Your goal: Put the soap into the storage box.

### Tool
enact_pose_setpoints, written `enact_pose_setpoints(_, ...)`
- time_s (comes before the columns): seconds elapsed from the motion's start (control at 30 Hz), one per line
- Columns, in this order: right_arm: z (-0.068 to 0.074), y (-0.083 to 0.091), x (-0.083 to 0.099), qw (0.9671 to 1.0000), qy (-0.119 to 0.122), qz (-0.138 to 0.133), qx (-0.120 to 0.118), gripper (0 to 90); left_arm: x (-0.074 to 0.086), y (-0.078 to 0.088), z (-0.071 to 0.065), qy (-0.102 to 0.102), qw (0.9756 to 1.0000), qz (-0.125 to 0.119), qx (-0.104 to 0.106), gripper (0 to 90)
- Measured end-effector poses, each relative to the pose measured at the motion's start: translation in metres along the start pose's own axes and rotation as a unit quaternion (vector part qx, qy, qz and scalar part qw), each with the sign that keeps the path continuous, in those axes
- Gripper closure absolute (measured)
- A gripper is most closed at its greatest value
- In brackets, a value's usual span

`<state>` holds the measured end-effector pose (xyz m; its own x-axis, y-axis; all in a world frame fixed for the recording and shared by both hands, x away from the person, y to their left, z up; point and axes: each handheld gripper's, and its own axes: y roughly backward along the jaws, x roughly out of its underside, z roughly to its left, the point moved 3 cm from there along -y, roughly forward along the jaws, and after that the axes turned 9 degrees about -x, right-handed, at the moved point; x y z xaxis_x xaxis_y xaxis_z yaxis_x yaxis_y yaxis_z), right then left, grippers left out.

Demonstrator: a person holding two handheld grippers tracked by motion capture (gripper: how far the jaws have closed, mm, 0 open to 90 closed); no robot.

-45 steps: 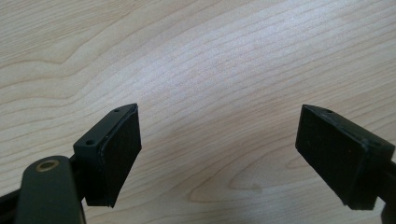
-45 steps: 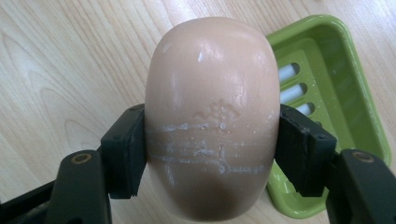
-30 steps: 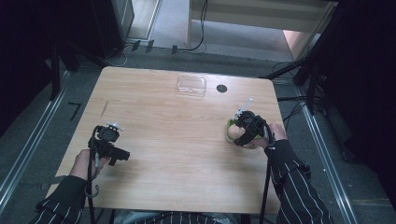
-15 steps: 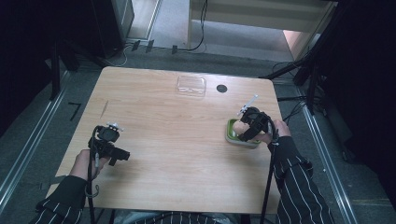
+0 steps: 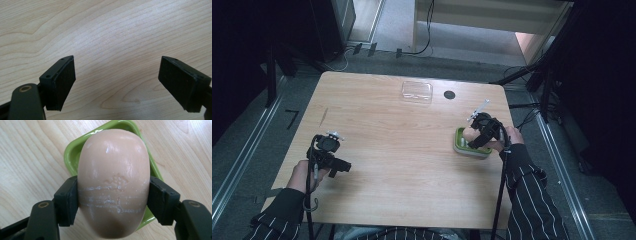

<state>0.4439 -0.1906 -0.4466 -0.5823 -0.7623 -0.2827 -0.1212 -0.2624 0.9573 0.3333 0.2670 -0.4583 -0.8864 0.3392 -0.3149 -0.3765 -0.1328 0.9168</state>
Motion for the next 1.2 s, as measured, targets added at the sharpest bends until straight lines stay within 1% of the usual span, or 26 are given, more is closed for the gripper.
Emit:
enact_pose_setpoints(0.03, -0.001, -0.001, 0.0, 1.0, 0.003, -0.001, -0.001, 33.6, 0.0, 0.0, 0.0, 0.0, 1.0, 0.0, 0.0, 14.8)
enact_pose_setpoints(0.13, -0.003, -0.003, 0.0, 1.0, 0.002, 0.0, -0.004, 33.6, 0.0, 0.0, 0.0, -0.001, 1.0, 0.002, 0.001, 14.8)
enact_pose_setpoints(0.27, -0.007, -0.007, 0.0, 1.0, 0.005, -0.002, -0.002, 33.6, 0.0, 0.0, 0.0, -0.001, 1.0, 0.0, 0.0, 14.8)
enact_pose_setpoints(0.37, -0.008, -0.009, -0.001, 1.0, 0.006, 0.002, -0.002, 33.6, 0.0, 0.0, 0.0, -0.001, 1.0, 0.002, 0.001, 14.8)
enact_pose_setpoints(0.47, -0.01, -0.011, -0.002, 1.0, 0.008, -0.001, -0.002, 33.6, 0.0, 0.0, 0.0, -0.001, 1.0, 0.001, 0.0, 14.8)
enact_pose_setpoints(0.5, -0.01, -0.012, -0.002, 1.0, 0.006, 0.001, -0.001, 33.6, 0.0, 0.0, 0.0, -0.001, 1.0, 0.001, 0.0, 14.8)
enact_pose_setpoints(0.7, -0.012, -0.016, -0.001, 0.9999, 0.012, 0.004, -0.006, 33.6, 0.0, 0.0, 0.0, -0.001, 1.0, 0.002, 0.001, 14.8)
enact_pose_setpoints(0.87, -0.015, -0.019, -0.002, 0.9999, 0.011, 0.005, -0.003, 33.6, 0.0, 0.0, 0.0, -0.001, 1.0, 0.001, -0.001, 14.8)
enact_pose_setpoints(0.97, -0.017, -0.022, -0.002, 0.9999, 0.01, 0.008, -0.006, 33.6, 0.0, 0.0, 0.0, -0.001, 1.0, 0.001, -0.001, 14.8)
enact_pose_setpoints(1.13, -0.019, -0.025, -0.001, 0.9999, 0.01, 0.004, -0.01, 33.6, 0.0, 0.0, 0.0, 0.0, 1.0, 0.002, -0.001, 14.8)
enact_pose_setpoints(1.2, -0.018, -0.026, 0.0, 0.9998, 0.011, 0.008, -0.013, 33.5, 0.0, 0.0, 0.0, 0.0, 1.0, 0.002, -0.001, 14.8)
